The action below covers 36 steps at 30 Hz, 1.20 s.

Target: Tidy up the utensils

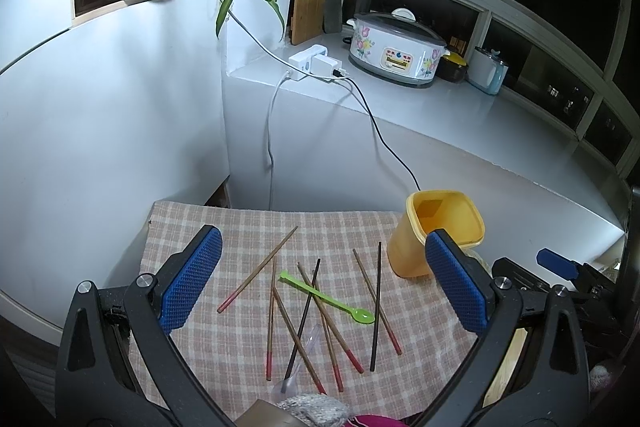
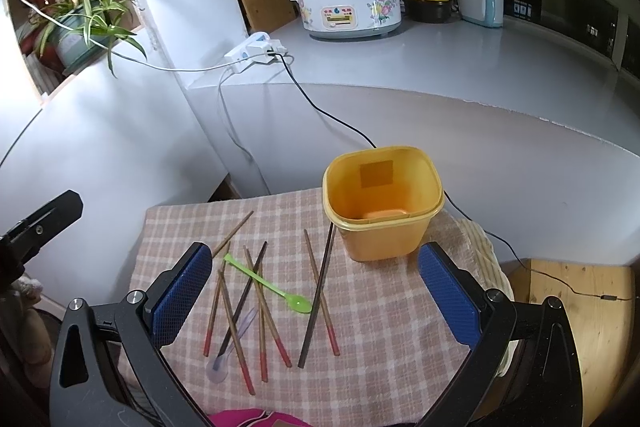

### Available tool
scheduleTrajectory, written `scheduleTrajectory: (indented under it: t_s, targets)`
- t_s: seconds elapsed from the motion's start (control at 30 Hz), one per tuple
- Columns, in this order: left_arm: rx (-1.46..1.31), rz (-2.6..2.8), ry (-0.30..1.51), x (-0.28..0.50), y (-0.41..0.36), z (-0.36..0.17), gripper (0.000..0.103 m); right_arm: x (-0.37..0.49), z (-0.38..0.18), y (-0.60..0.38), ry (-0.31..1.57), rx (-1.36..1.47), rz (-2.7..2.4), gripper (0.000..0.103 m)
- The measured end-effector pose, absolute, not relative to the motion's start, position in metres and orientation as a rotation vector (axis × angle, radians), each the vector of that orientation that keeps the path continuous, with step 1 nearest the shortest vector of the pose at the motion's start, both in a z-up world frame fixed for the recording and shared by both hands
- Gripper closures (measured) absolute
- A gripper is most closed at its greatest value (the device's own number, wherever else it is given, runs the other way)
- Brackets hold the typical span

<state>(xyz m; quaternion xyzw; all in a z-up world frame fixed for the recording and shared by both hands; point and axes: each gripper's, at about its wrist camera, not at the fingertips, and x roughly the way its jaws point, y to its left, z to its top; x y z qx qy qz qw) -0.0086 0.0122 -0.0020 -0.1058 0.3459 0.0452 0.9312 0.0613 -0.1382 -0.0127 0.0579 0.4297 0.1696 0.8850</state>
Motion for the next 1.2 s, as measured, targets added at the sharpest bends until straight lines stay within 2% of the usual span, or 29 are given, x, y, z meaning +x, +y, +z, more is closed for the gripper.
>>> scheduleTrajectory:
  t_s: [0.5,0.83,0.9,0.97,1.0,1.13,1.2]
  targets:
    - [-0.22,0.106,0.733,-0.009,0.011,-0.01,0.0,0.066,-0.017,-0.137,0.914,0.12,0.358,0.001]
    - [-0.276,0.161,0.818,-0.006,0.044,-0.04,0.0,0.078,-0.042,-0.153,0.887,0.071,0.333,0.001]
    - [-0.277,0.184,0.835,-0.007,0.052,-0.048,0.005,0.081,-0.051,-0.159,0.88,0.066,0.311,0.001]
    - [-0.279,0.201,0.854,-0.007,0.058,-0.056,0.017,0.085,-0.06,-0.162,0.903,0.058,0.299,0.001]
    - [-0.282,0.206,0.867,-0.007,0.061,-0.061,0.019,0.087,-0.066,-0.164,0.919,0.058,0.292,0.001]
    - [-0.319,0.218,0.907,-0.011,0.073,-0.082,0.025,0.094,-0.091,-0.167,1.023,0.084,0.318,0.017]
    - [-0.332,0.224,0.931,-0.014,0.077,-0.093,0.036,0.096,-0.107,-0.167,1.086,0.107,0.341,0.023]
